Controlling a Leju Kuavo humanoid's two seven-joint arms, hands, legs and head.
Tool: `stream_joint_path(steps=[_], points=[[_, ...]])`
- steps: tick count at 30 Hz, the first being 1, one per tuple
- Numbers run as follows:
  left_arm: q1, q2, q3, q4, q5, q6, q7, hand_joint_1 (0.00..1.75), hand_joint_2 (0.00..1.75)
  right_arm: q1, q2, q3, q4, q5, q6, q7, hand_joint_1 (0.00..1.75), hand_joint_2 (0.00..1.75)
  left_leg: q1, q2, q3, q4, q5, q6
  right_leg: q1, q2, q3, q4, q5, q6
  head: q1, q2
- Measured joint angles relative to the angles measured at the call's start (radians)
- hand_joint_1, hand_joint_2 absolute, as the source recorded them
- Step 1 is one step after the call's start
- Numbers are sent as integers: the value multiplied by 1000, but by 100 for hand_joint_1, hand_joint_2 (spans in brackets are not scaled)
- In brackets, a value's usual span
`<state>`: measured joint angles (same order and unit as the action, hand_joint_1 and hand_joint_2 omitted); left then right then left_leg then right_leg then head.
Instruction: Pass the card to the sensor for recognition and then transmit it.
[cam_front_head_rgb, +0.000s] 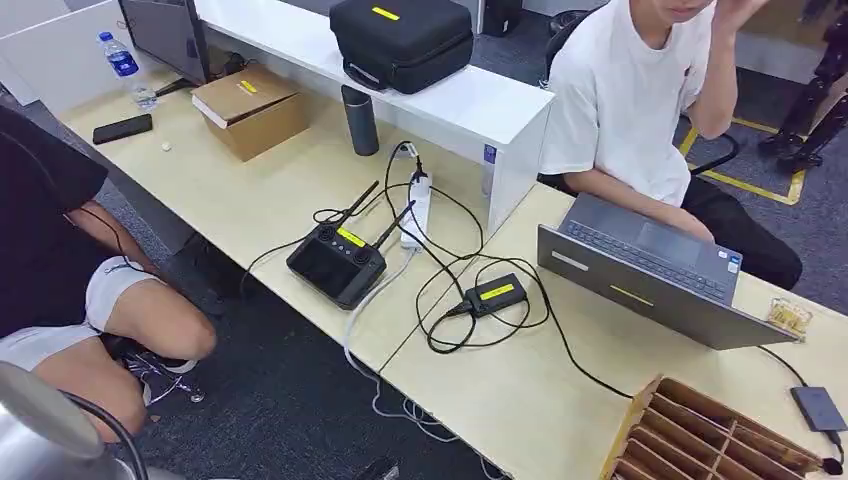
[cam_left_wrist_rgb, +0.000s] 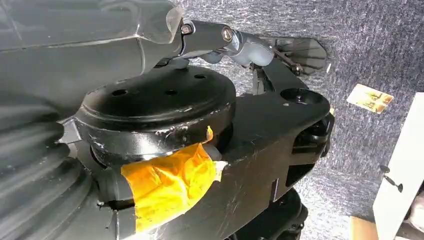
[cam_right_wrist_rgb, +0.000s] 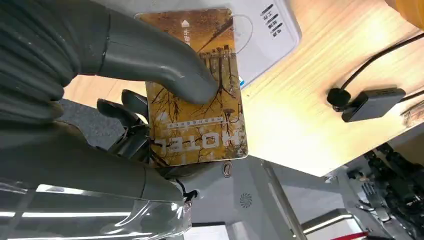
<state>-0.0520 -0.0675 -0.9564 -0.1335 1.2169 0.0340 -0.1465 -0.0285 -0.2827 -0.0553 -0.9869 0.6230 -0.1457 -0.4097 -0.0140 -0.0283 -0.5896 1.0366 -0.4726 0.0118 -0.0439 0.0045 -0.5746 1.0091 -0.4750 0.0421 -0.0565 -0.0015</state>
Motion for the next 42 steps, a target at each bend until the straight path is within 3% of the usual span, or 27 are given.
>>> stream_joint_path(steps=[10,16,20,26,30,37,42], points=[[0,3,-5,0,0,-3,1,0,175,-23,0,24,2,16,-2,13,175,175,0,1,1,0,0,0,0,1,3,0,0,0,0,0],[-1,6,-22,0,2,-5,1,0,175,-45,-36,58,-151,-24,50,77,175,175,0,1,0,0,0,0,0,1,2,0,1,0,0,0],[-2,6,-29,0,3,-5,1,0,175,-71,-72,76,-238,-48,68,82,175,175,0,0,-1,0,0,0,0,1,2,0,2,0,0,0],[-3,8,-35,0,10,-13,-2,0,175,-206,-164,127,-370,-160,128,138,175,175,-1,3,-1,0,1,0,-1,3,0,1,2,1,0,0],[-3,9,-45,0,3,-15,-4,0,175,-326,-185,167,-403,-172,153,167,175,175,-1,3,-1,0,2,0,-1,4,0,1,3,1,0,0],[-8,10,-74,0,-25,-16,3,0,175,-475,-155,302,-370,-61,79,205,175,175,0,4,-2,0,3,0,0,5,0,2,3,0,0,0],[-27,15,-128,0,-72,-14,43,0,175,-615,-23,443,-211,89,-60,270,175,175,0,7,0,0,4,-2,0,7,0,3,4,-2,0,0]])
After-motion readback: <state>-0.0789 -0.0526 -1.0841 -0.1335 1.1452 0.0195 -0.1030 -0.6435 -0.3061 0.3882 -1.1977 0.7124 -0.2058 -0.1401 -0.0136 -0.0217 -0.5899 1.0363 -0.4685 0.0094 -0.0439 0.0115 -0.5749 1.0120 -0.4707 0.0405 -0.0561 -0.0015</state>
